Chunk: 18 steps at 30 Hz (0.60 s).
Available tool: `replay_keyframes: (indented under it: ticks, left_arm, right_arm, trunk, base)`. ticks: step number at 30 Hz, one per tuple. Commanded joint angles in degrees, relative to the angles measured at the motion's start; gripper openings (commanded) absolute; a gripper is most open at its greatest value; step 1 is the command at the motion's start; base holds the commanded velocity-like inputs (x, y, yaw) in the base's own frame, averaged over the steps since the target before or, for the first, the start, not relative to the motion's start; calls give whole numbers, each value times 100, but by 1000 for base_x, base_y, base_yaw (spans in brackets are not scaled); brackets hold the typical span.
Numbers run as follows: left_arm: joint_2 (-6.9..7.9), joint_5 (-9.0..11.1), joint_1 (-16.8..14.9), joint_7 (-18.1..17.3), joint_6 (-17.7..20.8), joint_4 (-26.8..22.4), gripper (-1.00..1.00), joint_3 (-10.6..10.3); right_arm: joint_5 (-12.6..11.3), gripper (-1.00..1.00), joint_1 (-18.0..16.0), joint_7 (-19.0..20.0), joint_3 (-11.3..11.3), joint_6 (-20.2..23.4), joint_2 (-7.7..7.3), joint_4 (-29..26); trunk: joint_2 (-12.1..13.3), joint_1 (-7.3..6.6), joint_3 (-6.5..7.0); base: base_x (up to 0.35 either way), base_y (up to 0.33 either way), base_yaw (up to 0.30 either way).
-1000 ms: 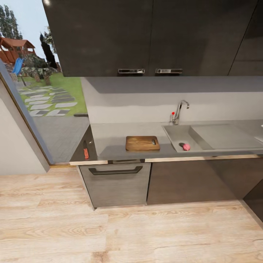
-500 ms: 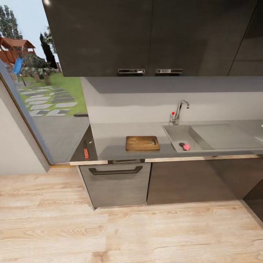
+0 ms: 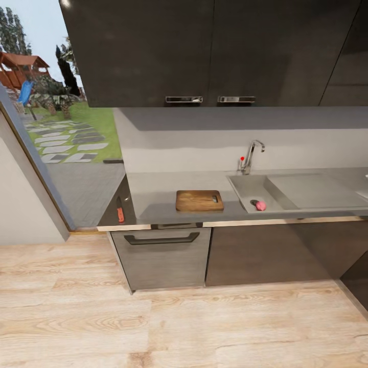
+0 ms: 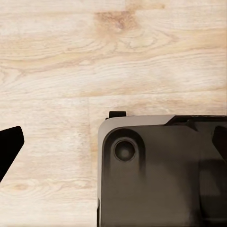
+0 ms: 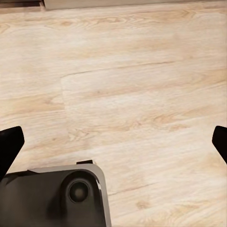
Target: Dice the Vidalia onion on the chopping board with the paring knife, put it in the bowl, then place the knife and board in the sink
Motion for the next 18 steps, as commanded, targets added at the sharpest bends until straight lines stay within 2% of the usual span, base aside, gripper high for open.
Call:
replay_keyframes:
  ticks: [1,8,18]
  left_arm:
    - [-1,5,0,1,-14,-2,100,2]
    - [-5,-2,0,1,-19,7,100,-5]
    - [-8,-6,0,1,-20,3,100,-9]
  right_arm:
    - [-24,100,1,-47,48,-4,-7,-14]
    - [-24,100,1,-47,50,-4,-7,-12]
    - [-24,100,1,-47,49,-4,-7,-12]
  trunk:
    - [-7,2,-7]
    - [-7,2,-7]
    - [-7,2,-7]
  base:
    - [0,0,0]
    - [0,-36,0]
    - [0,-274,0]
